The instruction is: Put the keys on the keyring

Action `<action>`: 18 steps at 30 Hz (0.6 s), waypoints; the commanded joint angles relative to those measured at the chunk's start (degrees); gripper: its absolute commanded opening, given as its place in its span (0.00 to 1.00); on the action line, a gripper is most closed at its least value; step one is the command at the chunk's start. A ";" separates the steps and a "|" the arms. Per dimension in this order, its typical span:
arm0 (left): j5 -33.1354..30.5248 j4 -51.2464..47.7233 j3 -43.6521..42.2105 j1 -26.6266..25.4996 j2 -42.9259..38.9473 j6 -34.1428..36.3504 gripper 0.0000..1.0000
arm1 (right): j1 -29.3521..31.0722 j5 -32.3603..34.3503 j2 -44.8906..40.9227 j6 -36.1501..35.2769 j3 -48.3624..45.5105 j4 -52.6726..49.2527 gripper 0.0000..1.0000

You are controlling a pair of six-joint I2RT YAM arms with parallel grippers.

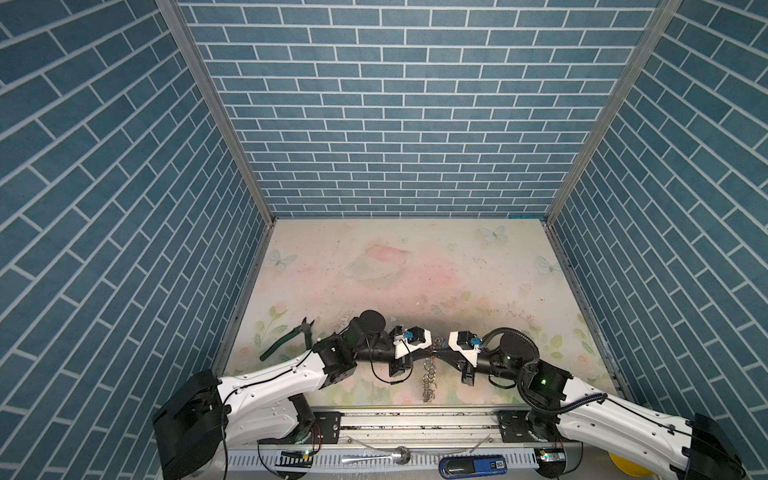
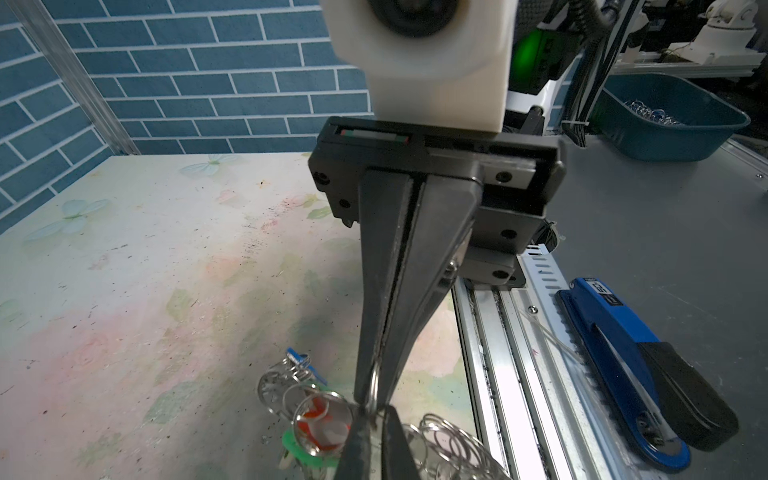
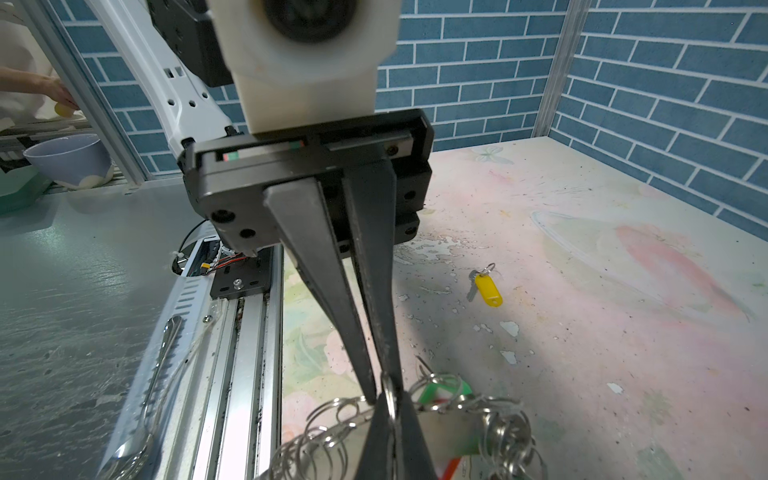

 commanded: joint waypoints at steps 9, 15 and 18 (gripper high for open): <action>-3.26 -2.08 1.86 -0.20 -0.05 0.63 0.00 | 0.10 -1.85 1.46 -2.99 0.54 2.69 0.00; -6.33 -7.84 4.03 -0.25 -0.22 2.77 0.00 | 0.09 0.65 2.69 -2.66 2.95 -2.23 0.02; -6.07 -8.47 4.56 -0.19 0.23 3.17 0.00 | 0.09 0.82 4.13 -2.81 3.69 -2.68 0.02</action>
